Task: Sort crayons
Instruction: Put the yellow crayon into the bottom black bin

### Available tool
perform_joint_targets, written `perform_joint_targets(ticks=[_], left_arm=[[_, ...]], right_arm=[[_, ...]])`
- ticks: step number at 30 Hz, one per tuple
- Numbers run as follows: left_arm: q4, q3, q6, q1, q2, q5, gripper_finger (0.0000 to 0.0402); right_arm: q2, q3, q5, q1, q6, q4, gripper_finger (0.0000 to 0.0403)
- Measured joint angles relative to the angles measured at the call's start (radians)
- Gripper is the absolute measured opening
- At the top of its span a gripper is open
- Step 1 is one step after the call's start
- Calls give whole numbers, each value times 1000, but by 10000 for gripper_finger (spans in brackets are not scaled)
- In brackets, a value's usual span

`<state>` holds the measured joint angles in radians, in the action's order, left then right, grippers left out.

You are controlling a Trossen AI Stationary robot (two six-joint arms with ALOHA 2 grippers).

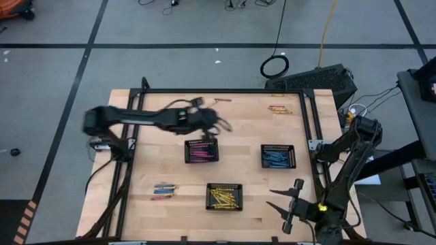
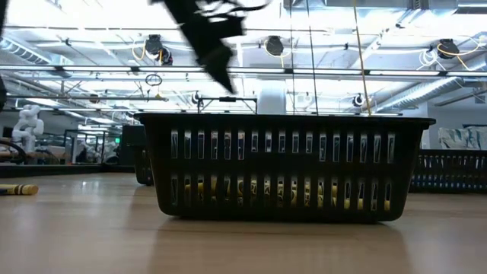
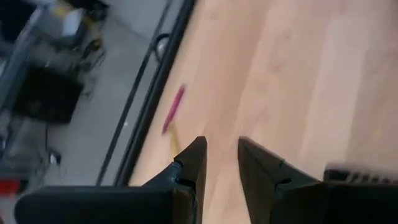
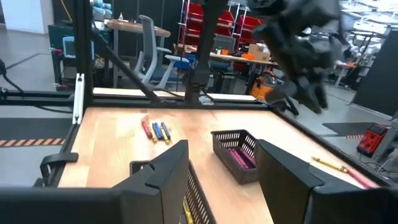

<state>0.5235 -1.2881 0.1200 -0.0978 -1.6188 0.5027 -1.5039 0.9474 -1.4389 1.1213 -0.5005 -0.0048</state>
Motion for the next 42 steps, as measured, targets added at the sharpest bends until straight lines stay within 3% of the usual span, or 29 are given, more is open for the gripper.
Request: perform_joint_targets(ticks=[5, 8, 12, 15, 23, 27, 33, 42], left_arm=[[-90, 380, -181, 16, 323, 52, 83], [-131, 561, -291, 63, 508, 56, 83], [-173, 742, -391, 140, 707, 63, 83], [-213, 830, -424, 189, 809, 81, 83], [-229, 918, -429, 278, 922, 128, 83], [-212, 944, -436, 321, 947, 149, 83], [-145, 950, -510, 372, 972, 202, 83], [-110, 950, -582, 429, 979, 209, 83]], right_arm=[[-38, 0, -74, -43, -78, -26, 169], [-37, 0, -38, -115, -188, -90, 169], [-38, 0, 150, -276, -255, -134, 169], [-37, 0, 370, -445, -219, -117, 169], [-37, 0, 977, -906, 117, 160, 169], [-62, 54, 1248, -1112, 167, 161, 169], [-209, 269, 1406, -1303, 330, -7, 169], [-512, 604, 1529, -1452, 529, -212, 169]])
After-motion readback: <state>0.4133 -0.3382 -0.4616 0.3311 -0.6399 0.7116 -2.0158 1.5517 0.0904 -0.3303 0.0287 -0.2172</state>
